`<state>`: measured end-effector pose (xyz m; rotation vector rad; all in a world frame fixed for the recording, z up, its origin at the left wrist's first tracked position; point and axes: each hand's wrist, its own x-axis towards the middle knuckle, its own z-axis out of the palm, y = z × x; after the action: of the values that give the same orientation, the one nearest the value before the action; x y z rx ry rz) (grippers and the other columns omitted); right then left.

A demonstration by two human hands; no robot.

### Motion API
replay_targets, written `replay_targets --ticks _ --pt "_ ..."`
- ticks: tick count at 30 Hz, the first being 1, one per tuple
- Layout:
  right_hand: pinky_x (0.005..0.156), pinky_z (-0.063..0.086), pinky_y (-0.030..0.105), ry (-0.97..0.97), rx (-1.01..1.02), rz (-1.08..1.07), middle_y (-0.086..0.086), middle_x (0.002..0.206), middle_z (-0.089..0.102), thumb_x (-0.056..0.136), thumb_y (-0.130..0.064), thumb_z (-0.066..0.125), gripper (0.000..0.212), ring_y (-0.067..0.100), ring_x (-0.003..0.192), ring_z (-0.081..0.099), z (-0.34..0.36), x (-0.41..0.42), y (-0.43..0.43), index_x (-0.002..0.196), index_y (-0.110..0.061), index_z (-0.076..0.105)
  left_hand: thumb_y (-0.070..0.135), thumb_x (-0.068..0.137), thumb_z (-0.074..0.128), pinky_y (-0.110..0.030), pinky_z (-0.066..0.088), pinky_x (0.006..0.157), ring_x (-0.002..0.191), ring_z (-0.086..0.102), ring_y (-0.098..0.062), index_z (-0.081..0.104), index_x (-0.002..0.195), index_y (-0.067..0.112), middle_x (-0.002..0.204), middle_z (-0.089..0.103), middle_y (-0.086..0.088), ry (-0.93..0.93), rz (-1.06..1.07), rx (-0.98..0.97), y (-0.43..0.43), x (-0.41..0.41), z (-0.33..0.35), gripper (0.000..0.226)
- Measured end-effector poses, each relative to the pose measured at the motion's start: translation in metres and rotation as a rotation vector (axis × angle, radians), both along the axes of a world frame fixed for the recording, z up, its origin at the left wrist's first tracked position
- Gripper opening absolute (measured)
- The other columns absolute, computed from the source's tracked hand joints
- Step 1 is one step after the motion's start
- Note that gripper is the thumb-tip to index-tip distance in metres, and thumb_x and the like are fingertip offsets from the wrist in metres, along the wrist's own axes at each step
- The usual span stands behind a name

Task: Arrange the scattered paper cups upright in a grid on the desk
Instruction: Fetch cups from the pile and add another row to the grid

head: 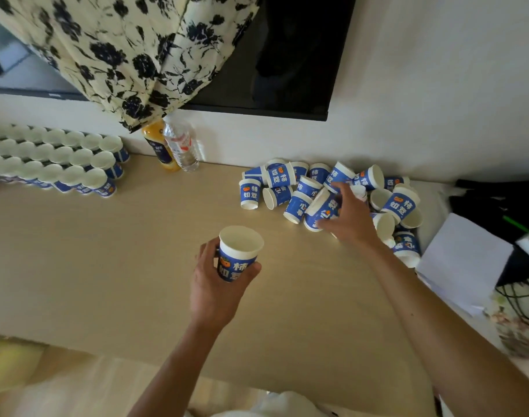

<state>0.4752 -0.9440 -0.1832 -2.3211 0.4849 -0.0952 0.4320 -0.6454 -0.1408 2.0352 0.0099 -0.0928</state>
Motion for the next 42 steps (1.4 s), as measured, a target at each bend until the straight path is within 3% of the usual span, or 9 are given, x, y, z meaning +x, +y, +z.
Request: replay_targets --ticks 2,4,8,15,17,25,35,40,42 --pt "0.081 0.049 0.021 -0.079 0.207 -0.023 -0.008 0.119 0.058 0.070 -0.017 0.088 0.082 0.011 0.103 0.060 0.009 -0.013 0.037 0.139 -0.024 0.044 0.029 0.068 0.090 -0.022 0.050 0.075 0.097 0.062 -0.007 0.061 0.119 0.027 0.111 0.056 0.012 -0.016 0.021 -0.021 0.023 -0.001 0.001 0.059" --pt "0.076 0.049 0.013 -0.129 0.341 -0.042 -0.009 0.118 0.060 0.070 -0.010 0.088 0.077 0.006 0.102 0.061 0.012 -0.024 0.077 0.135 -0.024 0.048 0.028 0.068 0.090 -0.013 0.048 0.072 0.097 0.061 -0.004 0.061 0.120 0.026 0.110 0.056 0.013 -0.030 0.042 -0.041 0.050 -0.002 0.004 0.060" --pt "0.083 0.056 0.029 -0.196 0.516 -0.037 -0.003 0.110 0.068 0.067 0.003 0.086 0.064 0.011 0.099 0.066 0.012 -0.036 0.161 0.118 -0.023 0.059 0.025 0.069 0.089 -0.003 0.041 0.068 0.096 0.060 -0.001 0.060 0.122 0.025 0.108 0.059 0.011 -0.057 0.082 -0.065 0.111 -0.007 0.009 0.060" --pt "0.075 0.054 0.018 -0.242 0.659 0.002 0.001 0.110 0.071 0.061 0.000 0.088 0.065 0.007 0.092 0.068 0.030 -0.051 0.314 0.118 -0.013 0.060 0.022 0.070 0.088 -0.001 0.039 0.071 0.095 0.061 0.001 0.059 0.124 0.025 0.105 0.067 0.009 -0.079 0.174 -0.133 0.230 -0.021 0.018 0.061" --pt "0.075 0.054 0.019 -0.238 0.691 0.027 0.003 0.112 0.071 0.064 0.004 0.087 0.063 0.006 0.093 0.069 0.036 -0.052 0.356 0.118 -0.014 0.061 0.021 0.071 0.088 0.000 0.037 0.071 0.095 0.059 0.007 0.059 0.124 0.026 0.105 0.068 0.011 -0.079 0.201 -0.155 0.266 -0.025 0.019 0.061" --pt "0.075 0.055 0.021 -0.242 0.735 0.120 0.006 0.114 0.070 0.059 -0.012 0.083 0.064 0.016 0.100 0.069 0.046 -0.040 0.471 0.119 -0.012 0.061 0.024 0.072 0.088 -0.001 0.038 0.072 0.096 0.060 0.004 0.060 0.120 0.028 0.103 0.069 0.013 -0.073 0.289 -0.167 0.374 -0.030 0.015 0.056" --pt "0.075 0.055 0.021 -0.204 0.824 0.151 0.004 0.118 0.068 0.060 -0.011 0.083 0.067 0.018 0.106 0.067 0.017 0.047 0.553 0.122 -0.015 0.059 0.025 0.072 0.088 0.000 0.039 0.073 0.097 0.061 0.005 0.060 0.118 0.029 0.102 0.070 0.014 -0.064 0.357 -0.095 0.450 0.043 0.002 0.055" --pt "0.075 0.055 0.020 -0.175 0.908 0.131 0.002 0.115 0.067 0.049 -0.028 0.087 0.075 0.016 0.105 0.067 0.005 0.113 0.598 0.117 -0.020 0.059 0.030 0.072 0.088 0.000 0.039 0.076 0.100 0.058 0.008 0.057 0.122 0.032 0.106 0.068 0.017 -0.048 0.342 0.016 0.487 0.104 0.000 0.059" --pt "0.075 0.056 0.022 -0.161 0.930 0.134 0.001 0.115 0.067 0.050 -0.025 0.088 0.073 0.014 0.104 0.067 0.005 0.134 0.614 0.117 -0.020 0.058 0.031 0.072 0.088 -0.001 0.040 0.076 0.101 0.059 0.007 0.056 0.124 0.031 0.107 0.067 0.017 -0.040 0.352 0.041 0.501 0.126 -0.002 0.061"
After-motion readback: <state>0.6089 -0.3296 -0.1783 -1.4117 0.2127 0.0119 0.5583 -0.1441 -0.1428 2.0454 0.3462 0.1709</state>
